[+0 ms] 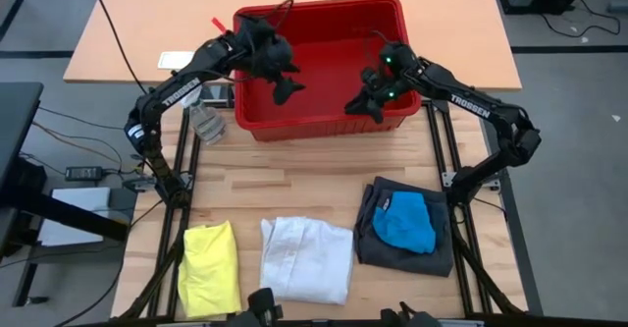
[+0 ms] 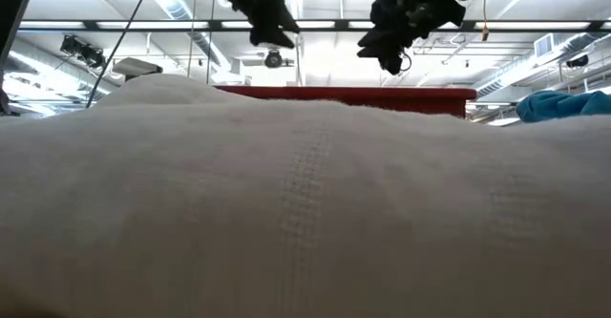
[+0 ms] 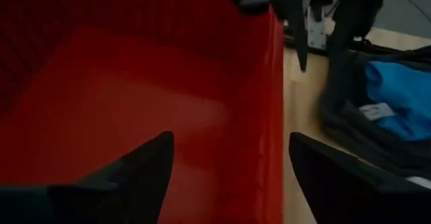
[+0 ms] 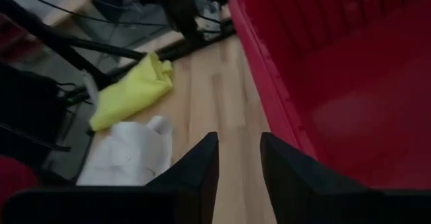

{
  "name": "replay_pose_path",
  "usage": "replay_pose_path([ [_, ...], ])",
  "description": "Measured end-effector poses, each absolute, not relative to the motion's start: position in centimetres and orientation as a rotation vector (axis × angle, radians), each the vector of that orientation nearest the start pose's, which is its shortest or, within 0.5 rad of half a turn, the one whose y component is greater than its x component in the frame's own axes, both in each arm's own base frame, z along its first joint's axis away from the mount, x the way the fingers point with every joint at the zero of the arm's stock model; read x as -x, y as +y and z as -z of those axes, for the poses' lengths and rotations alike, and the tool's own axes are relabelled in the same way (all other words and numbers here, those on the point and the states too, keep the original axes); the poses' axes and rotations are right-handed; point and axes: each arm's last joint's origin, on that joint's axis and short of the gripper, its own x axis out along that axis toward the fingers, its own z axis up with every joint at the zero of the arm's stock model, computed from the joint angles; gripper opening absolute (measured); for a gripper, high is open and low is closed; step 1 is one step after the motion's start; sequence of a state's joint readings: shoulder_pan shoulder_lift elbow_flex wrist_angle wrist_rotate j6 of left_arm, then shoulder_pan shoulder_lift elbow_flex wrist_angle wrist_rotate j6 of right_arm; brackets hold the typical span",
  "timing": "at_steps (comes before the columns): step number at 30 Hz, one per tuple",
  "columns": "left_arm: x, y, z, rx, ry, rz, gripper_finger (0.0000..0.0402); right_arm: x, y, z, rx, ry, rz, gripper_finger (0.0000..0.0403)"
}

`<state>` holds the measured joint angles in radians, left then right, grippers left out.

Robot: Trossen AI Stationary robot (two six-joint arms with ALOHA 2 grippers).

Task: Fold laundry
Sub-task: Put the folded white polo into the red laundry bin

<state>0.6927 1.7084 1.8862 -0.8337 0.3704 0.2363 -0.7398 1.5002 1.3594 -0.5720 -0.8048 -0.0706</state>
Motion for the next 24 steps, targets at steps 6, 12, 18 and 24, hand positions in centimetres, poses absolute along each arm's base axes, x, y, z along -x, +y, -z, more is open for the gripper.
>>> replay_pose_path([
  [6,-28.3,21.0,-38.5,0.321,0.785,-0.227,0.0277,-25.9,-18.7,-33.3,-0.463,0.548,-0.044,0.0110],
  [12,-27.4,18.8,-35.1,0.459,1.048,-0.166,0.0275,-27.4,-16.6,-33.2,-0.448,0.582,-0.075,0.0118],
  [18,-26.7,15.5,-34.1,0.563,1.107,-0.168,0.0275,-29.3,-13.3,-33.0,-0.398,0.638,-0.057,0.0125],
  [24,-25.8,9.1,-33.7,0.744,1.125,-0.317,0.0275,-30.6,-9.7,-33.0,-0.293,0.651,-0.233,0.0137],
])
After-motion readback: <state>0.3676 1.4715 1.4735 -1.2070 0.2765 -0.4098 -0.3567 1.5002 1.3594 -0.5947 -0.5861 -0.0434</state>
